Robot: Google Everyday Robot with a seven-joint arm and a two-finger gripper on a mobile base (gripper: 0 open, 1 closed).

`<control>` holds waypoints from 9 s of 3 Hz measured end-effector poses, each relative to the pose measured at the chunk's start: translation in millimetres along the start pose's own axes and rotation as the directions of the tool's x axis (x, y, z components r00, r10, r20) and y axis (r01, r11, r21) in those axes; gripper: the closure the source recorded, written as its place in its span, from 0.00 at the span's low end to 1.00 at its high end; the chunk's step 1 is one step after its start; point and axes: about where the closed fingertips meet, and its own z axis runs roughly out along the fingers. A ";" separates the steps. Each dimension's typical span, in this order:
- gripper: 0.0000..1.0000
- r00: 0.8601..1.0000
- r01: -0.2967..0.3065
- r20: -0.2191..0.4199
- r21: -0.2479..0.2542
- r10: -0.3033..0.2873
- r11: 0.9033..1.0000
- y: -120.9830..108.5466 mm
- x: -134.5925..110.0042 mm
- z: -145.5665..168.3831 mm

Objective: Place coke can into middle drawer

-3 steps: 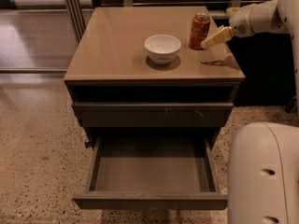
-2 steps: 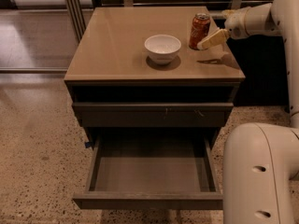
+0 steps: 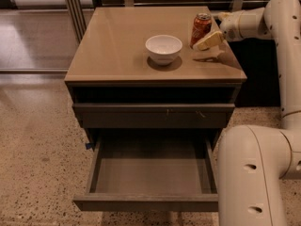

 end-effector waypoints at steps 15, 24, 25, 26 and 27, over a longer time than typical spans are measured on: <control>1.00 0.951 -0.287 0.010 -0.345 0.310 0.894 130.9 -9.1 -80.4; 1.00 0.950 -0.307 0.024 -0.110 0.311 0.945 334.1 148.6 -45.4; 1.00 0.962 -0.273 -0.012 -0.033 0.272 0.962 332.3 170.1 -45.0; 1.00 0.962 -0.273 -0.013 -0.022 0.273 0.962 330.4 171.1 -44.1; 1.00 0.956 -0.294 0.006 -0.024 0.294 0.956 340.5 177.4 -37.6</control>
Offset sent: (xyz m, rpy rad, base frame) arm 0.0754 -0.0135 0.0138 0.0027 -0.0078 0.0291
